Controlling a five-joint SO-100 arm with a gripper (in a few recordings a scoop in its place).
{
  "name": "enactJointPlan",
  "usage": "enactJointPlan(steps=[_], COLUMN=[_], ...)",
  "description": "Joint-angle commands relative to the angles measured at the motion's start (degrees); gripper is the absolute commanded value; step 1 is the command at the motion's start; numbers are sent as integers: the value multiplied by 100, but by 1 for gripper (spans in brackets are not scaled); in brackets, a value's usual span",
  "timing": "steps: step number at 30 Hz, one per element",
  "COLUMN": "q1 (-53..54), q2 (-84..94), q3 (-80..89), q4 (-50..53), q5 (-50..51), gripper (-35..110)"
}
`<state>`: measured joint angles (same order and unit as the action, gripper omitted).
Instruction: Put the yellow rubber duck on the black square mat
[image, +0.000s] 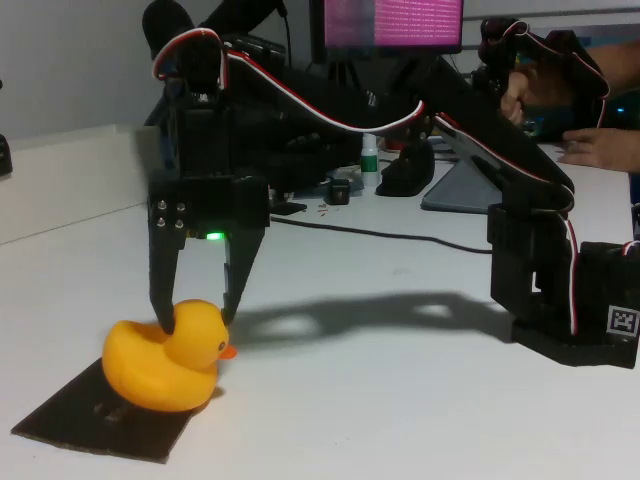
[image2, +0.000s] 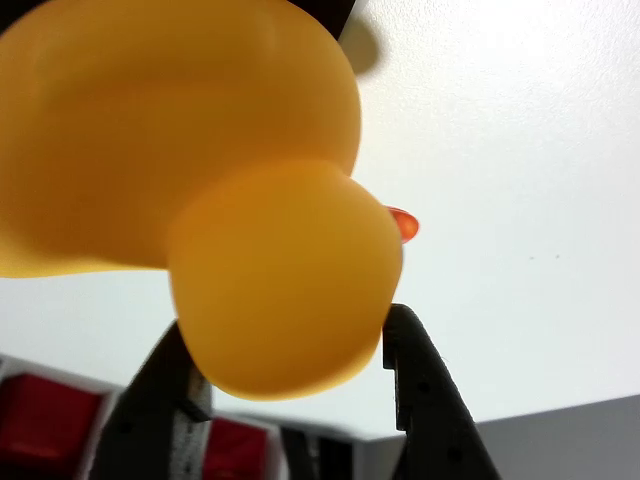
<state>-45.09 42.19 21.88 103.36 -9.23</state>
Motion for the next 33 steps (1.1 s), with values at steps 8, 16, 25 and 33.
enactJointPlan(steps=[8,16,25,33], q1=[-650,-580,-554,308], q2=[229,615,1784,2689], q3=[-185,-185,-185,-123], q4=[352,352,343,352], q5=[-308,-308,-316,-290], gripper=[33,33,33,32])
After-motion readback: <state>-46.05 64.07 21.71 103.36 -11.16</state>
